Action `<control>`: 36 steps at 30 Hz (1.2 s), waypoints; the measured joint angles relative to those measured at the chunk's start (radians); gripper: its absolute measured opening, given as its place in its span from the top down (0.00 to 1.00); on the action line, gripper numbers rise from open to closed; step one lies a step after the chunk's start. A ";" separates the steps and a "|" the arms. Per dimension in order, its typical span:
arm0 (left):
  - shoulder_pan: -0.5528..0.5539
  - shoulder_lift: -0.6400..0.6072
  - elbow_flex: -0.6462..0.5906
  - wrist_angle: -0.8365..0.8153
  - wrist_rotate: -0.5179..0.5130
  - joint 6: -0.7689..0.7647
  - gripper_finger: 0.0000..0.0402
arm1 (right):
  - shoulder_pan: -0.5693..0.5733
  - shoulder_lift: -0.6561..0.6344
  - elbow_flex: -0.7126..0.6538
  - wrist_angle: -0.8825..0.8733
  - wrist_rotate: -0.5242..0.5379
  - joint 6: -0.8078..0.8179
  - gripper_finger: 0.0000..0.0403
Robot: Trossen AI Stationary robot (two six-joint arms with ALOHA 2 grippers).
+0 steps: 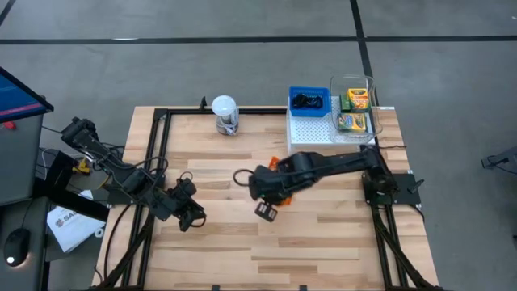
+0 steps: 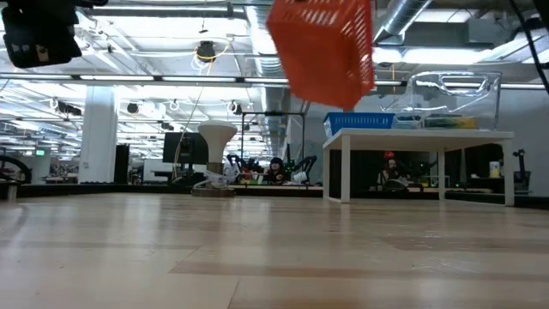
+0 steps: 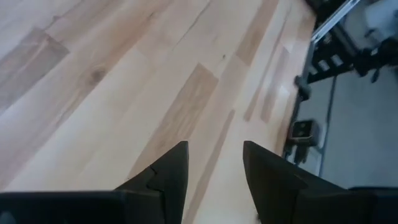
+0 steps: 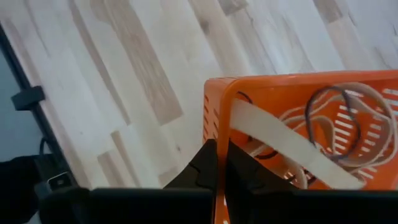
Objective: Pick & Place Office Desk Supplies
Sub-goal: Put the orange basket on the shelf
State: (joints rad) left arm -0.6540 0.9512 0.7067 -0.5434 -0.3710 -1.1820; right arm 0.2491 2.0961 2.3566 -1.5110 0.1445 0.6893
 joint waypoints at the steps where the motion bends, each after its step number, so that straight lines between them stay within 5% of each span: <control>1: 0.000 0.000 0.000 0.013 -0.001 -0.007 0.64 | 0.014 -0.006 0.000 -0.016 0.012 0.027 0.99; 11: 0.000 0.003 0.000 0.176 -0.151 -0.049 0.64 | 0.040 -0.027 0.000 -0.059 0.083 0.199 0.99; 27: -0.029 0.264 0.000 0.459 -0.173 -0.104 0.64 | -0.279 -0.038 -0.002 -0.060 -0.016 0.155 0.99; 36: -0.052 0.338 0.000 0.503 -0.160 -0.131 0.64 | -0.424 -0.050 -0.001 -0.061 -0.066 0.260 0.99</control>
State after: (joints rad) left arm -0.7063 1.2895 0.7067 -0.0402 -0.5308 -1.3133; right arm -0.1750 2.0457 2.3554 -1.5717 0.0786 0.9491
